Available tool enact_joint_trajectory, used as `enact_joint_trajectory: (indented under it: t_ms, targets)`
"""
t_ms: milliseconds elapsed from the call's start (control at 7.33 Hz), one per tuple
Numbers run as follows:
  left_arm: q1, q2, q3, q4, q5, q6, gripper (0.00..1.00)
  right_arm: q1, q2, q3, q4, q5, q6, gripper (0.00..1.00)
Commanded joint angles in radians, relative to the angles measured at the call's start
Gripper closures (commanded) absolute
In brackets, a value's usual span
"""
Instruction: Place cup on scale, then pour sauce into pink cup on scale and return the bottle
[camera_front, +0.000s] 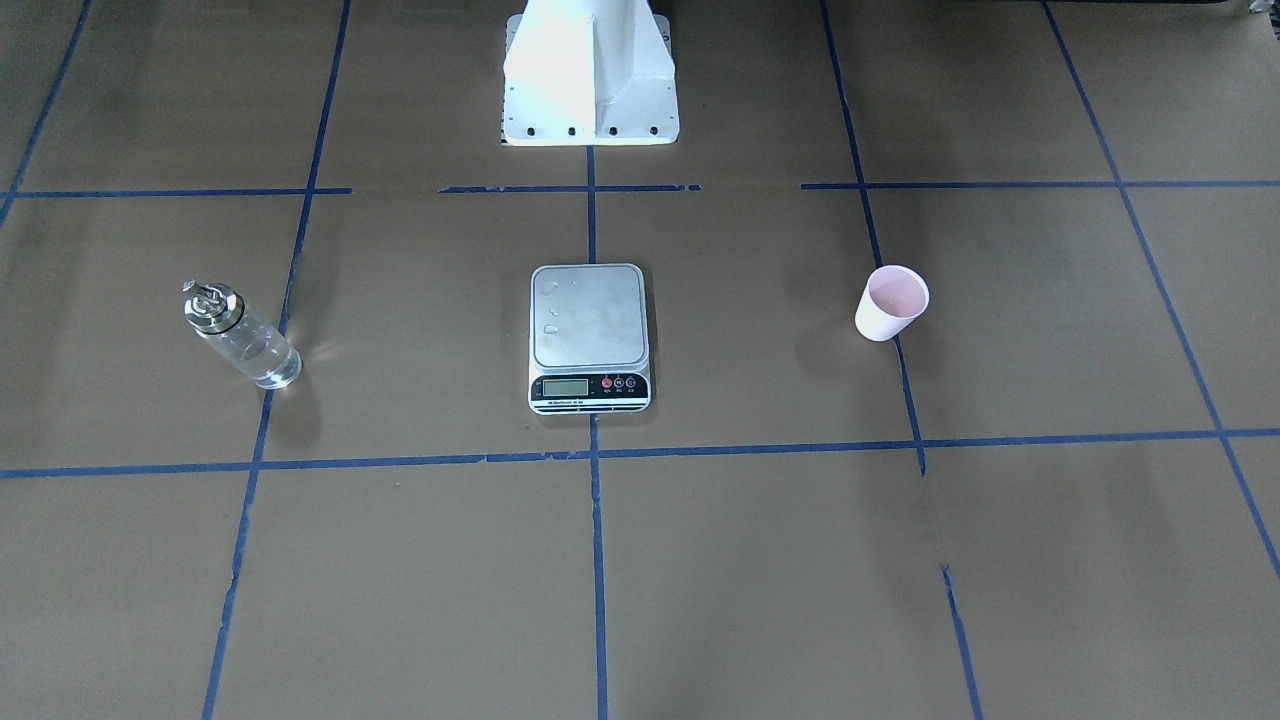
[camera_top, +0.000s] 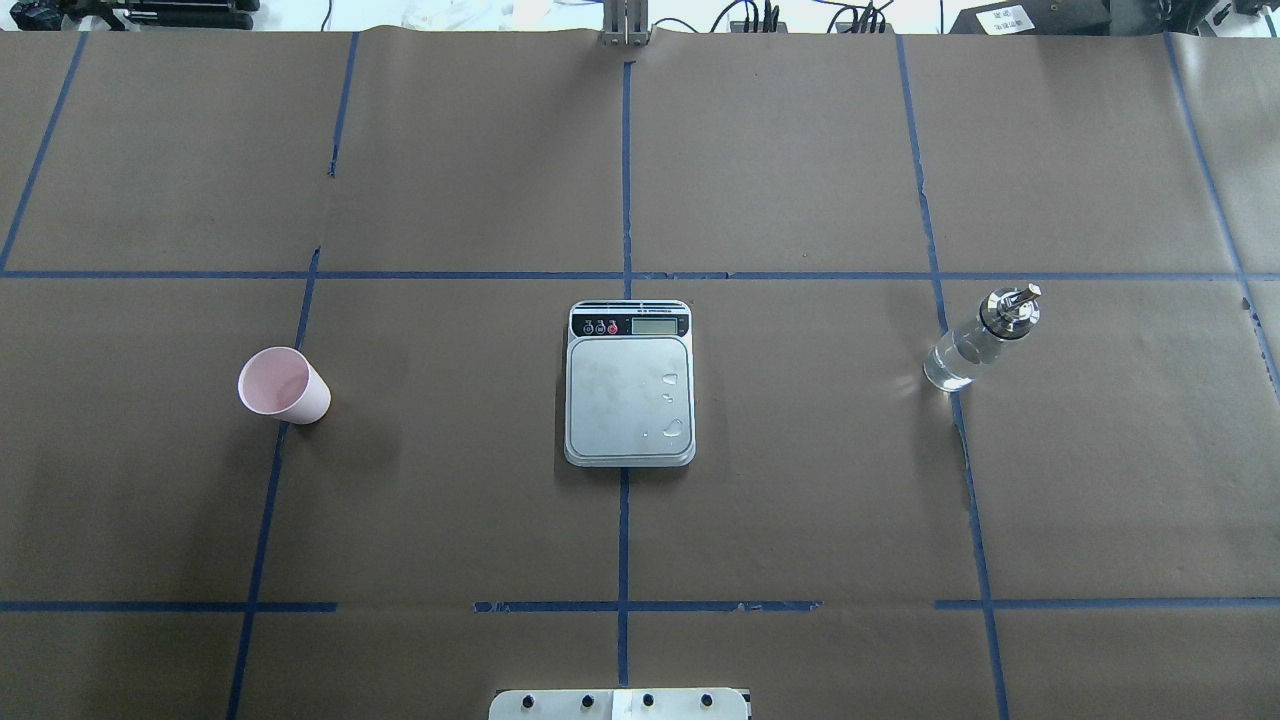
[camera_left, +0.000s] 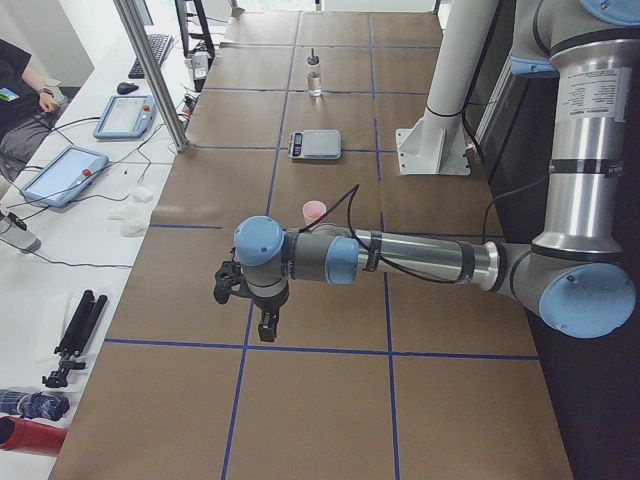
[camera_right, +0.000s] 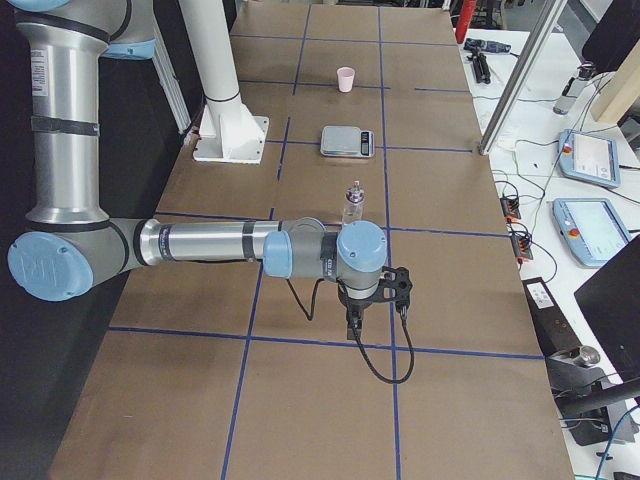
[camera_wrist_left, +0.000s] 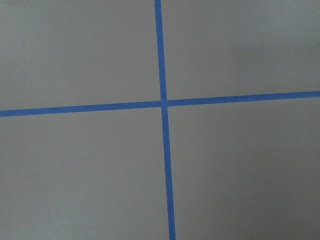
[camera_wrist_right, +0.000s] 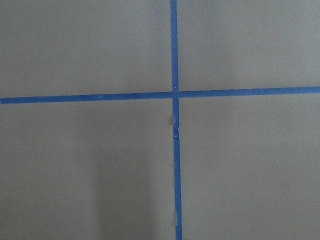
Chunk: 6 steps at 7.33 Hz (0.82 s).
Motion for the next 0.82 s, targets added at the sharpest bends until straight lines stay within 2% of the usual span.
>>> enact_joint_trajectory:
  t_ms: [0, 137, 683]
  targets:
    - [-0.001, 0.002, -0.002, 0.000, -0.002, 0.002, 0.00, 0.000, 0.001, 0.007, 0.008, 0.001, 0.000, 0.00]
    - [-0.004, -0.002, -0.010, -0.002, -0.002, 0.008, 0.00, 0.000, 0.001, 0.006, 0.006, 0.002, 0.002, 0.00]
    - [0.007, -0.052, -0.271, -0.018, -0.003, 0.000, 0.00, 0.000, 0.001, 0.018, 0.006, 0.008, 0.011, 0.00]
